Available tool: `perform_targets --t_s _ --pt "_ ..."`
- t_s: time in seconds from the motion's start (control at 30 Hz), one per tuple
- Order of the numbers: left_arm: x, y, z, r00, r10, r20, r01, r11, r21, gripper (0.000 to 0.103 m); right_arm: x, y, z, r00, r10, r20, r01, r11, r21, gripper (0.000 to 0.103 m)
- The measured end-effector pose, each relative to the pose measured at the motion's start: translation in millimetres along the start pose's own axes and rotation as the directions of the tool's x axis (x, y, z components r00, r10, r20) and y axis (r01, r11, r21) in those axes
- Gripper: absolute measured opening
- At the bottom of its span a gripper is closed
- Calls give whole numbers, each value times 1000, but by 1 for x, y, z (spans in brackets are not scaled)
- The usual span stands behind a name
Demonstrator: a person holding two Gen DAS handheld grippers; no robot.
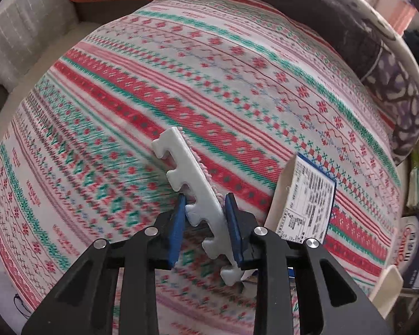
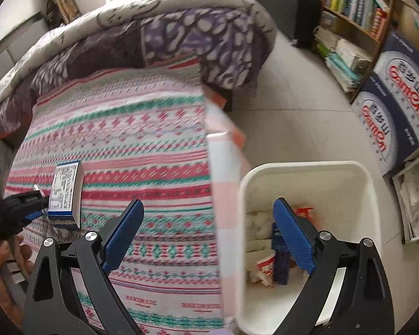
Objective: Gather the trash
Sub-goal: 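Grasp the second toe separator with the left gripper while the right grasps the blue-and-white box, then carry the toe separator and box over the bin and open both grippers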
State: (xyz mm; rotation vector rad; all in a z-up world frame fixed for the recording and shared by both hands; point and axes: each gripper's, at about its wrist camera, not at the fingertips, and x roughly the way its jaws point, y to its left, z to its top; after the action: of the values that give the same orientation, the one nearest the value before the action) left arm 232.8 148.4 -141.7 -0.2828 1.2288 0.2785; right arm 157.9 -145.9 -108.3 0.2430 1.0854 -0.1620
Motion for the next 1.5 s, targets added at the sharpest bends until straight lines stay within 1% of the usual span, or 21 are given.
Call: perform_targets --t_s 0.13,0.27,0.33,0.4,0.43,0.47,0.5,0.53,0.63,0.7,0.8,0.93,1.0,1.07,1.1,1.17,1.2,1.27,1.33,1.4,1.5 --pt "-14 35 5 998 -62 -11 62 998 -16 29 16 27 -5 995 79 -67 -81 996 -35 90" --pt "-36 64 5 998 -55 37 55 998 -16 29 24 67 -8 987 128 -93 -134 989 -65 90" --pt "-48 76 5 997 -57 58 59 998 -22 29 30 88 -10 979 166 -118 -172 984 -39 90" --pt "-56 88 10 996 -59 70 61 998 -34 29 37 111 -14 963 218 -159 -219 976 15 90" --pt "-55 92 13 996 -31 84 34 999 -30 29 39 120 -16 955 238 -175 -235 971 36 90" --pt "-59 94 13 992 34 125 -33 999 -11 29 41 129 -19 949 252 -188 -246 968 56 90" --pt "-65 98 13 982 86 171 -88 996 5 29 42 139 -23 944 262 -199 -251 965 75 90" --pt "-71 101 12 976 106 192 -109 994 4 29 43 146 -27 942 265 -206 -251 964 90 90" --pt "-80 127 14 983 55 176 -45 997 -62 29 46 165 -36 946 237 -221 -212 968 133 90" --pt "-89 144 16 981 45 190 -28 995 -93 29 49 176 -42 950 217 -225 -177 967 184 90" --pt "-104 159 13 977 15 211 10 993 -118 29 47 194 -46 967 173 -189 -129 965 226 90" --pt "-123 173 11 971 -41 234 75 988 -137 29 49 220 -47 982 109 -154 -72 971 227 90" --pt "-129 175 11 967 -64 247 99 986 -135 29 54 234 -45 983 84 -160 -52 979 197 90" --pt "-136 177 10 963 -77 257 113 985 -127 29 61 245 -44 983 51 -177 -25 989 147 90" --pt "-137 178 10 963 -81 258 116 986 -122 29 63 250 -45 984 28 -175 -9 994 108 92" --pt "-140 180 10 962 -88 259 121 986 -115 29 65 256 -47 986 10 -168 -1 999 52 93" --pt "-140 181 10 962 -93 257 125 986 -112 29 64 256 -49 987 9 -160 -4 1000 27 92" --pt "-141 184 10 961 -99 257 132 985 -113 29 61 254 -51 991 8 -137 -7 1000 9 82" --pt "-143 188 9 960 -105 259 140 983 -119 29 56 246 -52 992 43 -115 -43 999 3 61" --pt "-144 192 9 959 -111 261 147 981 -124 29 57 237 -47 986 106 -125 -106 994 9 60" --pt "-145 192 9 958 -112 266 150 981 -125 29 55 222 -40 981 146 -125 -145 989 16 58"
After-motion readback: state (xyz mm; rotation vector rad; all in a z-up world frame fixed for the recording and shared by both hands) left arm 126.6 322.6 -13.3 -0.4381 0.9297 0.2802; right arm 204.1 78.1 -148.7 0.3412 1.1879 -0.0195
